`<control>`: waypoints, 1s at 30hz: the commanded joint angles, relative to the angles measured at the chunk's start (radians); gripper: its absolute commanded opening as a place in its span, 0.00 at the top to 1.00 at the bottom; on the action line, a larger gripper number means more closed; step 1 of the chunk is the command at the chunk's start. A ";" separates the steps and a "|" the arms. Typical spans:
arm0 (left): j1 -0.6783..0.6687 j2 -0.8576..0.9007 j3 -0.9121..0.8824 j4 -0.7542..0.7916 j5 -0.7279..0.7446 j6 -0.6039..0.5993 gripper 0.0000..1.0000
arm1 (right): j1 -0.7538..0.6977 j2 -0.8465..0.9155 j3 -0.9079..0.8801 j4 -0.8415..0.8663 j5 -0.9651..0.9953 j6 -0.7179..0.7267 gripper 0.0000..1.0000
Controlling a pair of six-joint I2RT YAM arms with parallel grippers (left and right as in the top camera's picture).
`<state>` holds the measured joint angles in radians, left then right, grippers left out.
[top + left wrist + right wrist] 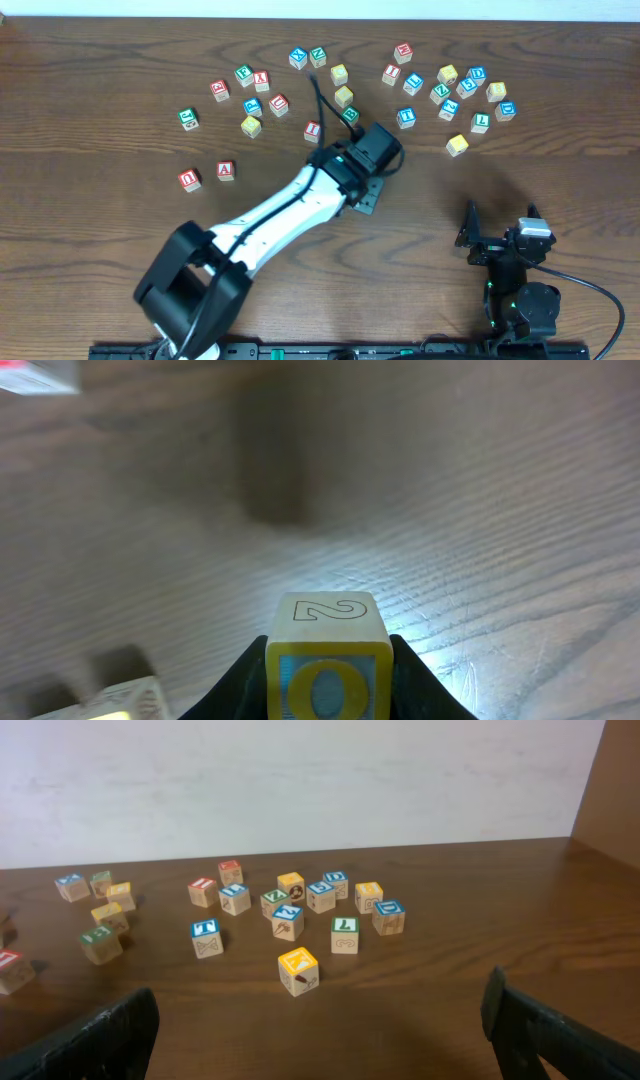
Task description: Spell out ROBOT
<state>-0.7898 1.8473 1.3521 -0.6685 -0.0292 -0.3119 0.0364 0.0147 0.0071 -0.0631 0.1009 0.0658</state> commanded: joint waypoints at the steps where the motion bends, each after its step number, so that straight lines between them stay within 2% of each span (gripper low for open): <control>1: -0.006 0.030 -0.011 0.005 -0.010 -0.021 0.92 | -0.010 -0.008 -0.002 -0.003 -0.003 -0.011 0.01; 7: -0.006 0.044 -0.031 0.041 -0.010 -0.055 0.92 | -0.010 -0.008 -0.002 -0.003 -0.003 -0.011 0.01; 16: -0.006 0.044 -0.154 0.154 -0.014 -0.110 0.92 | -0.010 -0.008 -0.002 -0.004 -0.003 -0.011 0.01; 30: -0.006 0.044 -0.174 0.154 -0.044 -0.180 0.92 | -0.010 -0.008 -0.002 -0.003 -0.003 -0.011 0.01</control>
<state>-0.7967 1.8805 1.1923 -0.5144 -0.0456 -0.4656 0.0364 0.0143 0.0071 -0.0631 0.1009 0.0658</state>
